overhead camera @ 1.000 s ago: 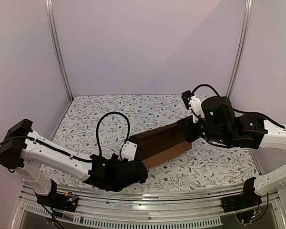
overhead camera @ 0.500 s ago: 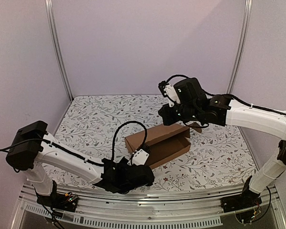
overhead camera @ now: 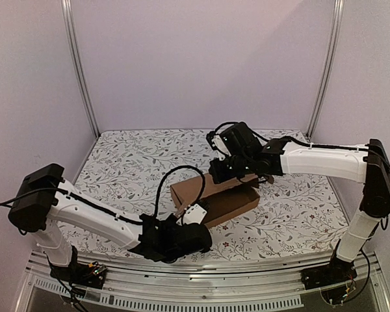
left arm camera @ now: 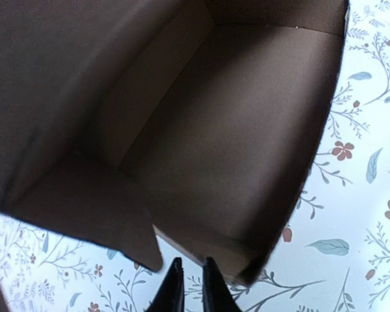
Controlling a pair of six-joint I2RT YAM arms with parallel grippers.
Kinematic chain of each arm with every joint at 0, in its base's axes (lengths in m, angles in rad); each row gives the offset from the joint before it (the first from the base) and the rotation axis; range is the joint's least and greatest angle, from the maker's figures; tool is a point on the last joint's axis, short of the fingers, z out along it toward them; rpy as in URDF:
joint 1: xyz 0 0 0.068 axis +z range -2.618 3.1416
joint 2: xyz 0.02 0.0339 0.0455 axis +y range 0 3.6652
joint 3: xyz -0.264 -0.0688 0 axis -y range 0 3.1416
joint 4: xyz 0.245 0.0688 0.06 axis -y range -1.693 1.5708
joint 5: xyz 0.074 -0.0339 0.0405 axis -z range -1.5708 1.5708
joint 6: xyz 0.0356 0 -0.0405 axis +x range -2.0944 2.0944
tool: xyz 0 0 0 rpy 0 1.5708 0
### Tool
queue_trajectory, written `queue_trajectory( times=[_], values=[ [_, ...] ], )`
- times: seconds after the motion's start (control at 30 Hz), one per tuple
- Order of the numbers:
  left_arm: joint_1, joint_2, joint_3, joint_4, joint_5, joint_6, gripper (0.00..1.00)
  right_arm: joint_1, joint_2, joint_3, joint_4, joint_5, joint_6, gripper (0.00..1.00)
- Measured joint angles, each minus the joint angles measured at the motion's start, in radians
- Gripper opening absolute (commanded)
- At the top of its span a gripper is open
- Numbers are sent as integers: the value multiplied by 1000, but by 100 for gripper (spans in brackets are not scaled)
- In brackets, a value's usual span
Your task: Fold the paper box
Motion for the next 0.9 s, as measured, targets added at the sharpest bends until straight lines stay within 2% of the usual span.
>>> queue_trajectory(
  times=[0.2,0.53,0.73,0.9],
  values=[
    [0,-2,11,-37,56,3,42,-3,48,-2,16,-16,7,0],
    [1,-71,18,-94,190,4,64,-5,98,-37,59,-26,24,0],
    [1,-192,-10,-73,371,7,66,-6,129,-76,100,-29,32,0],
    [1,-234,-22,-56,532,23,68,-6,154,-89,129,-35,45,0]
  ],
)
